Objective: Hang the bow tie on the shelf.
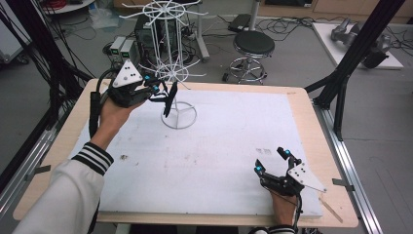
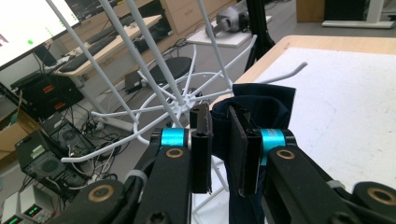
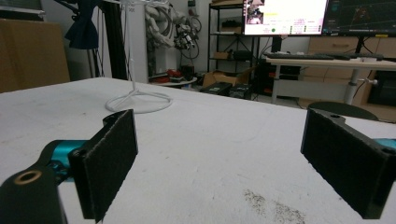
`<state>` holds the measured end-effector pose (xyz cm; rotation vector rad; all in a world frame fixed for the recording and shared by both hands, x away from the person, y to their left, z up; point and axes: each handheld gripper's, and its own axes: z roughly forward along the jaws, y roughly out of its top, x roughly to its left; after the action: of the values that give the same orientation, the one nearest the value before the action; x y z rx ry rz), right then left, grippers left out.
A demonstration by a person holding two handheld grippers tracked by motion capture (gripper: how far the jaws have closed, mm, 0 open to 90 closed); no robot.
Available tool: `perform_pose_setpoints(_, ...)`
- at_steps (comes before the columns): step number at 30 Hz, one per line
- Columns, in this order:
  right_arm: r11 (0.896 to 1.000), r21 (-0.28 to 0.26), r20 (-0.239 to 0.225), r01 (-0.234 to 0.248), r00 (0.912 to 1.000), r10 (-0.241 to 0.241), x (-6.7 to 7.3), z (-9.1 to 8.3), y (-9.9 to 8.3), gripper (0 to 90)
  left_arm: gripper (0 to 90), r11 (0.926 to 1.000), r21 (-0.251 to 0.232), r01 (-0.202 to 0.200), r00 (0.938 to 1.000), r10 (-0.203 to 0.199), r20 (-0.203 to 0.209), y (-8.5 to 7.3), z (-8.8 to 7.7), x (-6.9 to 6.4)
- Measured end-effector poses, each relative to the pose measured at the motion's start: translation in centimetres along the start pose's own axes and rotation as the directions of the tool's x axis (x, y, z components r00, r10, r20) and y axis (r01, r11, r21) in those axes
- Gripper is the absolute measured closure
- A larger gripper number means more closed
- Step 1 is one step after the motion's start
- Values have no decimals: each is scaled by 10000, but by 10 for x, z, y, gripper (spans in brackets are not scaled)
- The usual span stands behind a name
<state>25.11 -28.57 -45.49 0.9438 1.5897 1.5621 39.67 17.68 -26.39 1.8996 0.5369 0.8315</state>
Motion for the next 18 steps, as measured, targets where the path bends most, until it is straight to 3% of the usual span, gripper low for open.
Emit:
perform_pose_setpoints(11, 10000, 1, 21, -28, 10000, 28, -1, 0, 0, 101, 744, 9998, 162, 151, 9996, -147, -254, 3, 3, 5)
perform_pose_setpoints(13, 10000, 1, 20, -20, 10000, 20, -1, 0, 0, 100, 695, 9992, 245, 318, 9989, -309, -360, 3, 4, 6)
perform_pose_setpoints(15, 10000, -4, 8, -20, 10000, 20, -1, 0, 0, 100, 590, 9976, 363, 584, 9960, -557, -704, 4, 5, 8)
perform_pose_setpoints(18, 10000, -3, 2, -34, 10000, 34, -1, 0, 0, 100, 455, 9961, 410, 782, 9937, -746, -841, 5, 5, 10)
